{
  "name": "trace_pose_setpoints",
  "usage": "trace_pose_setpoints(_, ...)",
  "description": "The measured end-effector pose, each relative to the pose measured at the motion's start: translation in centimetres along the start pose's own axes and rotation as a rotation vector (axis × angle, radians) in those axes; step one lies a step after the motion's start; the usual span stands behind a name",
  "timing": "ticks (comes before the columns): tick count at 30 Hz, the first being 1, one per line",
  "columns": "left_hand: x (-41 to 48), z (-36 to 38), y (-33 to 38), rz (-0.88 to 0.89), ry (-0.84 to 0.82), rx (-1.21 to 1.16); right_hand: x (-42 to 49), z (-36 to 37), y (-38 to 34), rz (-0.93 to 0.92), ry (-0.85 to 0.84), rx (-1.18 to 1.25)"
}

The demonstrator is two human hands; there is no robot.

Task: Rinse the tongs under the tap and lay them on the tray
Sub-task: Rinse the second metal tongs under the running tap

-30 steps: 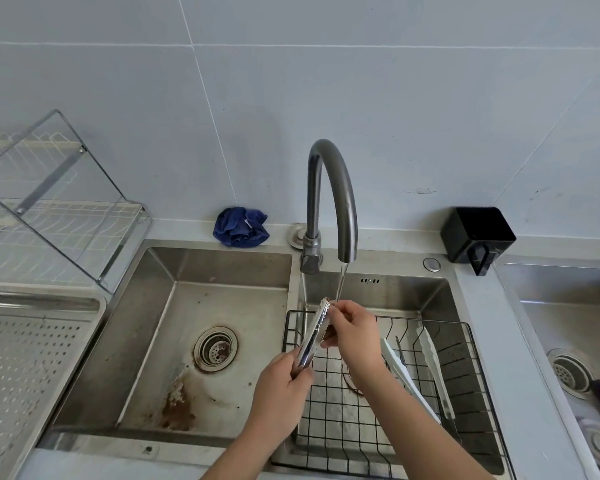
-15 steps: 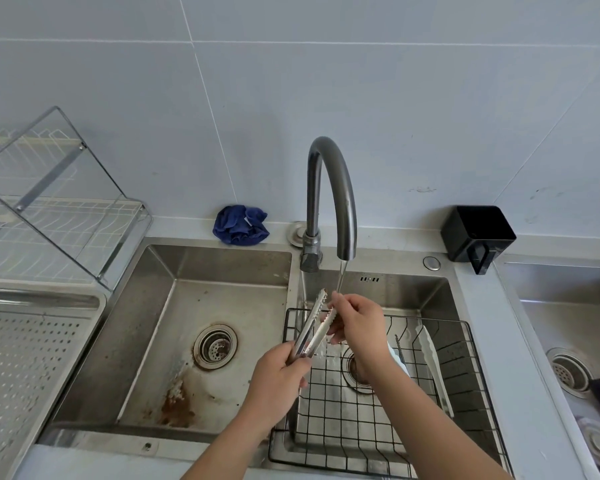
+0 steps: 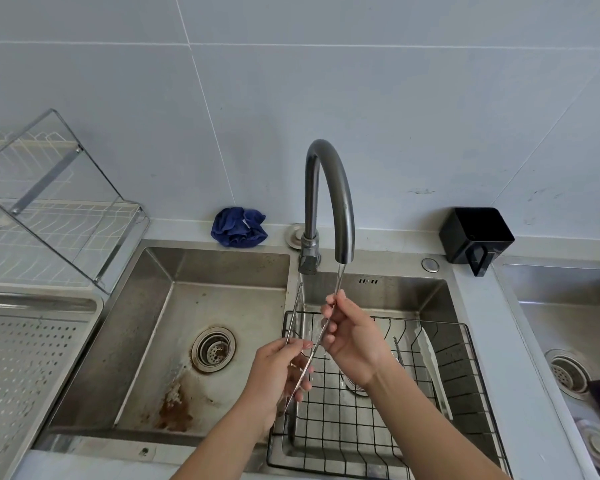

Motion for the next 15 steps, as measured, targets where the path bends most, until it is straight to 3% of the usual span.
trace_pose_setpoints(7, 0.7, 0.2, -0.2, -0.014, 0.008, -0.046, 0.0, 0.9, -0.6, 0.005, -0.108, 0.005)
trace_pose_setpoints(12, 0.6, 0.7, 0.6, 0.039, 0.007, 0.032, 0.2, 0.5, -1.0, -0.142, -0.014, -0.144)
trace_pose_setpoints(15, 0.6, 1.2, 0.6, 0.020, -0.025, 0.034, 0.1, 0.5, -0.7, -0.140, 0.036, -0.166)
Point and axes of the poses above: each hand's wrist, its own x-axis towards the middle knuckle, its own z-axis out of the palm, y = z × x, the point moved 6 cm from there along x, towards the middle knuckle, and after that the axes turned 11 degrees about -z, right-handed, at the moved point
